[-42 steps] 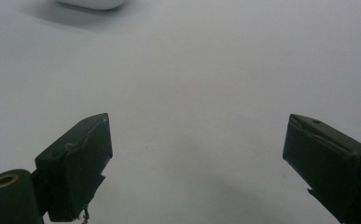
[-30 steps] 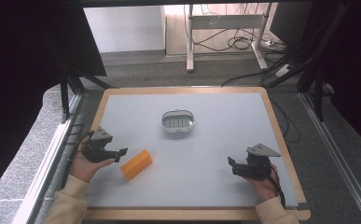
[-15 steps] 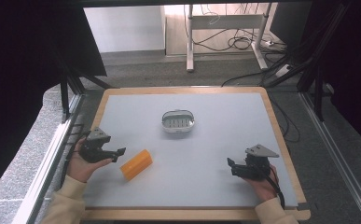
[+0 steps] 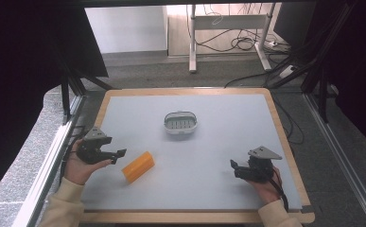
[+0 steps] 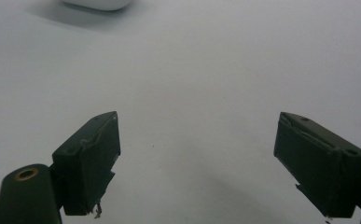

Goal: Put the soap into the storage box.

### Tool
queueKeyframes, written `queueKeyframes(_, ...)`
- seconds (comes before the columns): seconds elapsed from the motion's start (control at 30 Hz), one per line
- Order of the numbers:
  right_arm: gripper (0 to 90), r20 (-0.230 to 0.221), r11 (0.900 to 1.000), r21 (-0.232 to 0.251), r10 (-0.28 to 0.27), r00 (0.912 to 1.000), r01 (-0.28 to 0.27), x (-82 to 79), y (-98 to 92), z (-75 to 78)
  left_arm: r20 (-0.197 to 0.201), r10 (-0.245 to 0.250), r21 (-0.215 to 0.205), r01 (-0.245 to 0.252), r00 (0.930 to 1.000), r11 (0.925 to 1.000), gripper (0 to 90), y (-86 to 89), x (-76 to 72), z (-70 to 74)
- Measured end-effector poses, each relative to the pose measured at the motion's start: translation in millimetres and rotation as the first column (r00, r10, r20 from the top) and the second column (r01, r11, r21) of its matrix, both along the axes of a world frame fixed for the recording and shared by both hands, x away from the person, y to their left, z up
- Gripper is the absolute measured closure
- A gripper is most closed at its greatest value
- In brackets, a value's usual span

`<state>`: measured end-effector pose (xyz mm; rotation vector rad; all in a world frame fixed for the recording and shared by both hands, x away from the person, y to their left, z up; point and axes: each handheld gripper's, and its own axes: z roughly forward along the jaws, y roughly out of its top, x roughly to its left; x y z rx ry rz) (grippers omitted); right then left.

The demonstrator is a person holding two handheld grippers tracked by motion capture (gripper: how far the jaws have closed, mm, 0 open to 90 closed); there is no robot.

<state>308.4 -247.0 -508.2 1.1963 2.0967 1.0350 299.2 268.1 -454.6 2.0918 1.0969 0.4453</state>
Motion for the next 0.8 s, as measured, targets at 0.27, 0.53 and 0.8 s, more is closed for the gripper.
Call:
queueKeyframes(0.27, 14.6, 0.003, 1.0, -0.028, 0.001, 1.0, -0.001, 0.0, 0.5, -1.0, -0.01, -0.019, 0.011, 0.019, 0.9998, 0.9998, 22.4, -2.8, -3.4, 7.7)
queueKeyframes(0.53, 14.7, 0.006, 0.999, -0.033, -0.003, 1.0, 0.003, -0.2, 0.1, -1.1, -0.034, -0.035, 0.016, 0.035, 0.9988, 0.9992, 23.4, -9.1, -5.1, 10.0)
queueKeyframes(0.8, 14.7, 0.003, 1.0, -0.03, -0.009, 1.0, 0.009, -0.2, -0.5, -1.4, -0.051, -0.053, 0.016, 0.054, 0.9973, 0.9984, 23.5, -17.5, -6.0, 11.7)
